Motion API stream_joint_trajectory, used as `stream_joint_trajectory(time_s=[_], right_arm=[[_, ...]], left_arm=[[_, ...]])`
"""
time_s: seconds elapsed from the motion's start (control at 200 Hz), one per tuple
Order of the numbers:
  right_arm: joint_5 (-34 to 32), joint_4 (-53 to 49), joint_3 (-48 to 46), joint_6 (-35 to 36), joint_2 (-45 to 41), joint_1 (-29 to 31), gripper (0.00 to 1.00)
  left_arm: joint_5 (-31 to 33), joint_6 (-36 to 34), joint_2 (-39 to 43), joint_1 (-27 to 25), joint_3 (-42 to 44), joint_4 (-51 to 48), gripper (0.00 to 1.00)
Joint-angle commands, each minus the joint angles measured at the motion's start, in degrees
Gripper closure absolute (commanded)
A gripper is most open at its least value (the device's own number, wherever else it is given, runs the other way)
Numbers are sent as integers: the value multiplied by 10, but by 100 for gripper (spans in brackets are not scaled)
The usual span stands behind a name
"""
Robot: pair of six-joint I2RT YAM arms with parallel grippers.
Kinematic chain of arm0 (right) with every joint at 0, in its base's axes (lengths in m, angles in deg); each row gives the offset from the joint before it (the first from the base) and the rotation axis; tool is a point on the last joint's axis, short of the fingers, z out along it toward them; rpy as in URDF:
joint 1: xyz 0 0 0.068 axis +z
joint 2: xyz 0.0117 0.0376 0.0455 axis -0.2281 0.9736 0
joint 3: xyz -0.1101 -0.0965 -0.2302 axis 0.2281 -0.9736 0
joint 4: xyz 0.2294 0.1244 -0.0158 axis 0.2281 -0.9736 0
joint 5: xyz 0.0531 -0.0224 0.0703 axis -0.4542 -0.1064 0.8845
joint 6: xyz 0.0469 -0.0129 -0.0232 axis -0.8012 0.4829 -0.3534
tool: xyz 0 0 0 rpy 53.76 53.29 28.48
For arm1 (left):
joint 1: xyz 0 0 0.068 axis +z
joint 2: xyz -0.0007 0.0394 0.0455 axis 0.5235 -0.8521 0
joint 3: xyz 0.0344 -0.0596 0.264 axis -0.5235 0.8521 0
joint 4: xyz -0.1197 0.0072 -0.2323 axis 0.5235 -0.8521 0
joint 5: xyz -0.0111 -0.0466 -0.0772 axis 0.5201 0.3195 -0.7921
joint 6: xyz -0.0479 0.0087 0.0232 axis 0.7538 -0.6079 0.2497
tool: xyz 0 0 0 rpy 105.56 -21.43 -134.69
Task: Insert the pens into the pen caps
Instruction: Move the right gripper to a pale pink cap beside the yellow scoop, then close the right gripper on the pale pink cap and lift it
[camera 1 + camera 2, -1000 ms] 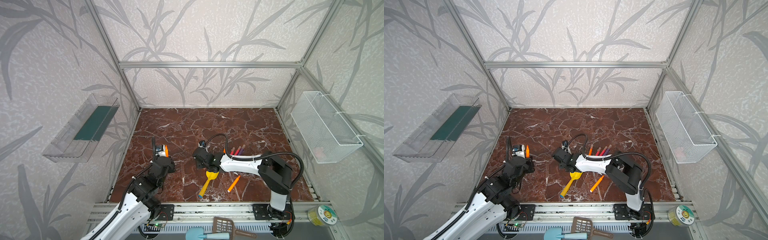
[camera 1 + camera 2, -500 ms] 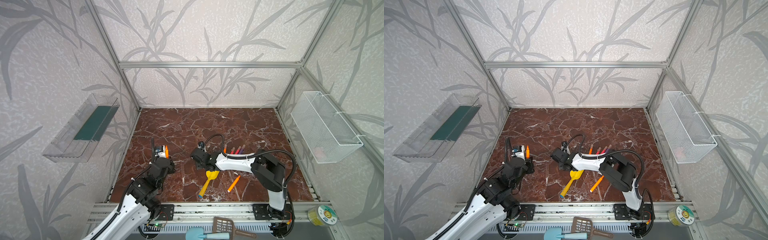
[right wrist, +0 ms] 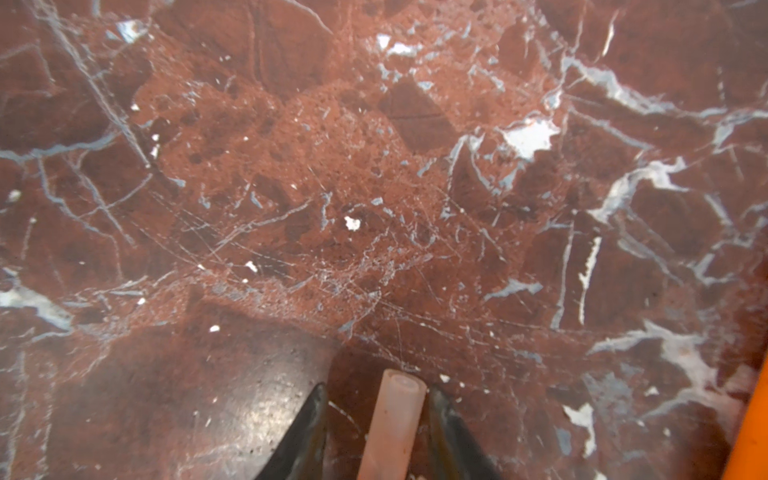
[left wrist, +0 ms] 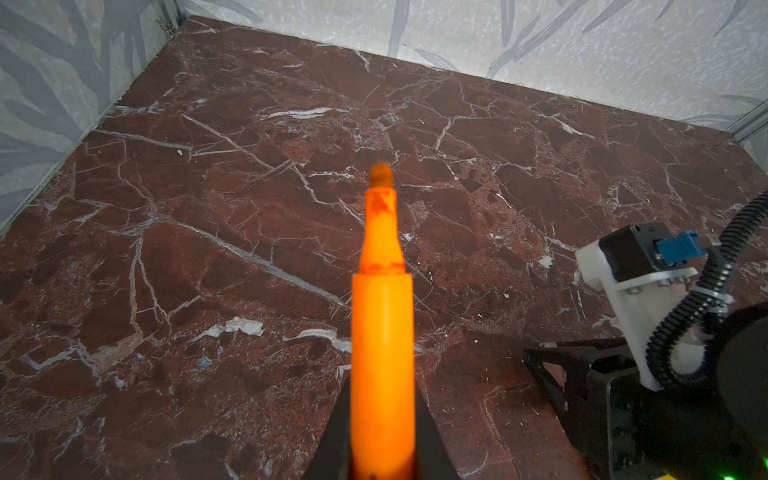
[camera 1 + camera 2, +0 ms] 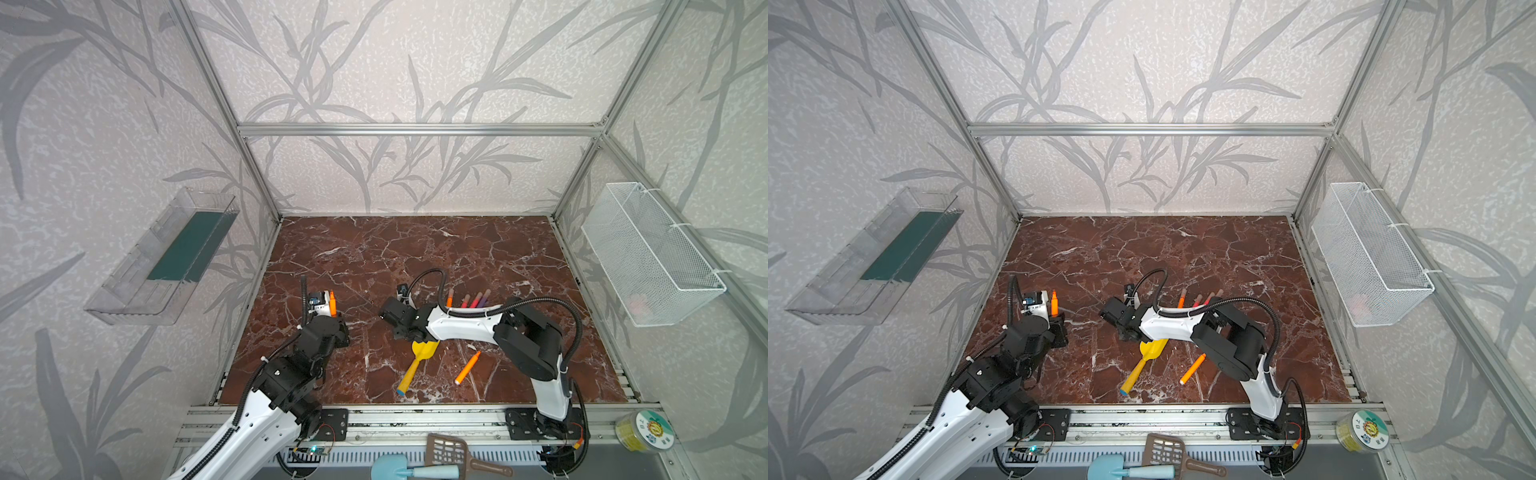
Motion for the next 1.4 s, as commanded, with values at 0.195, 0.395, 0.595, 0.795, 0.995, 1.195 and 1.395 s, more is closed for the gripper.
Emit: stream_joint_trajectory(time_s=[0.195, 0.395, 0.595, 0.795, 0.995, 1.195, 1.395], right_arm=[[-16, -2, 8, -14, 18, 2, 65], [-20, 0, 6, -18, 18, 2, 70], [-21, 7, 0, -20, 15, 0, 84], [-14, 24, -22, -24, -8, -4, 87], [-5, 65, -86, -22, -101, -5, 89], [-28, 117, -193, -28, -254, -5, 90], [-50, 193, -317, -37, -388, -16, 92]], left_arm=[[14, 8, 11, 2, 4, -12, 100], [14, 8, 16, 2, 4, -13, 100], [14, 8, 15, 1, 5, -12, 100], [12, 8, 12, 2, 5, -10, 100], [-74, -21, 1, 1, 7, 36, 100], [-197, -5, -19, 0, 1, 79, 100], [-296, 31, -40, -42, 55, 215, 100]])
